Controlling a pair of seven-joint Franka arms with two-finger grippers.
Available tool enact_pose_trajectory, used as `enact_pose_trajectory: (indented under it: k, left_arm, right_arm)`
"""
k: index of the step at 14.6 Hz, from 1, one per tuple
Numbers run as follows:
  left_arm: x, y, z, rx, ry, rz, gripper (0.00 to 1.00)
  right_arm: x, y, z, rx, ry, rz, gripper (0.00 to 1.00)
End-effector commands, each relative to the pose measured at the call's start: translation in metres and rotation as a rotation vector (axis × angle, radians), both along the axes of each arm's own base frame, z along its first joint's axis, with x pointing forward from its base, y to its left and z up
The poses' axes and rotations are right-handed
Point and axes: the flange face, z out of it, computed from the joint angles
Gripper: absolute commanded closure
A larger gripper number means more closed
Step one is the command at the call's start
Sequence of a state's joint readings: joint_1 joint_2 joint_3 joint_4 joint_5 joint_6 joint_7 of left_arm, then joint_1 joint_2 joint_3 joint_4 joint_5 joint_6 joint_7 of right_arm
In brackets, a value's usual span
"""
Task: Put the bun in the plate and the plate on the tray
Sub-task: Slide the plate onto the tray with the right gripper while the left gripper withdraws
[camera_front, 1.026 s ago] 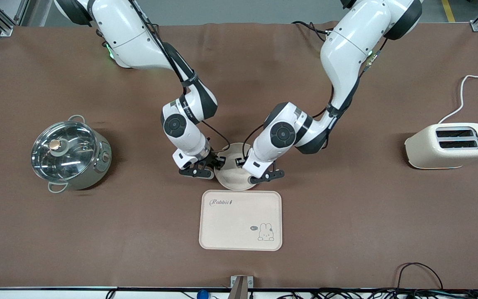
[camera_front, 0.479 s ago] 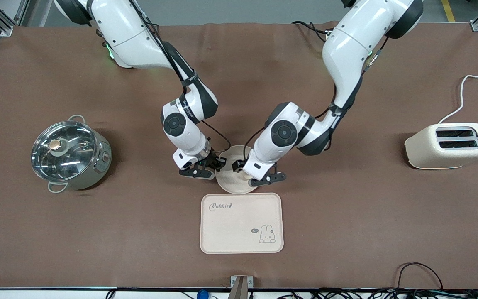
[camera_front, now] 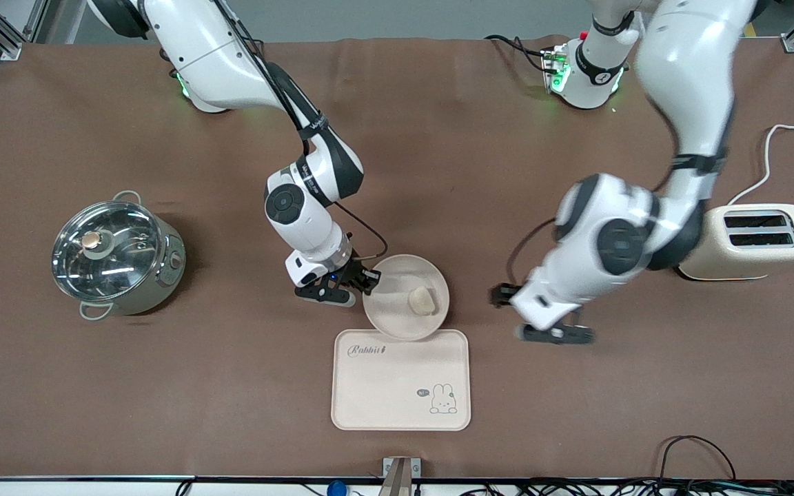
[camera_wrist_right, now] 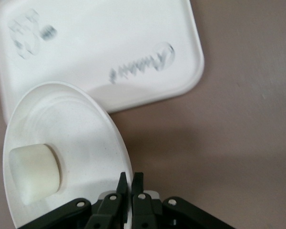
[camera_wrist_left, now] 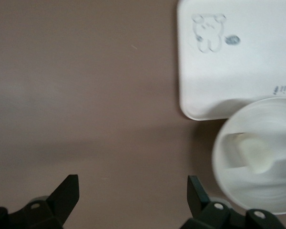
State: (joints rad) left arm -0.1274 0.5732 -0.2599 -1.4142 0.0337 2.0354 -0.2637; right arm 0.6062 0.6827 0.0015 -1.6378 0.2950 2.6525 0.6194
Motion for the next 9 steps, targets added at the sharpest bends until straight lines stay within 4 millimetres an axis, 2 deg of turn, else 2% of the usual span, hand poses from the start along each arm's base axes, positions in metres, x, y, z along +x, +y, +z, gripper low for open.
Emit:
enact_pose_trajectory:
  k: [1,2,3,4,7,9]
  left_arm:
    - [-0.008,0.069,0.084,0.043,-0.055,-0.048,0.00]
    - [-0.015,0.092,0.114,0.055,-0.060,-0.033,0.00]
    - [-0.025,0.104,0.140,0.065,-0.064,-0.023,0.00]
    - [-0.038,0.113,0.166,0.079,-0.063,-0.017,0.00]
    - [-0.071,0.122,0.218,0.112,-0.063,-0.044,0.00]
    - [-0.090,0.123,0.241,0.127,-0.055,-0.043,0.00]
  right_arm:
    - [0.030,-0.003,0.020,0.043,-0.028,-0.041,0.99]
    - [0.047,-0.022,0.020,0.050,-0.034,-0.077,0.99]
    - [0.057,-0.028,0.023,0.056,-0.045,-0.089,0.99]
    - [0.067,-0.027,0.023,0.067,-0.059,-0.097,0.99]
    - [0.096,-0.029,0.016,0.095,-0.083,-0.147,0.99]
    - [0.109,-0.026,-0.006,0.102,-0.091,-0.154,0.99]
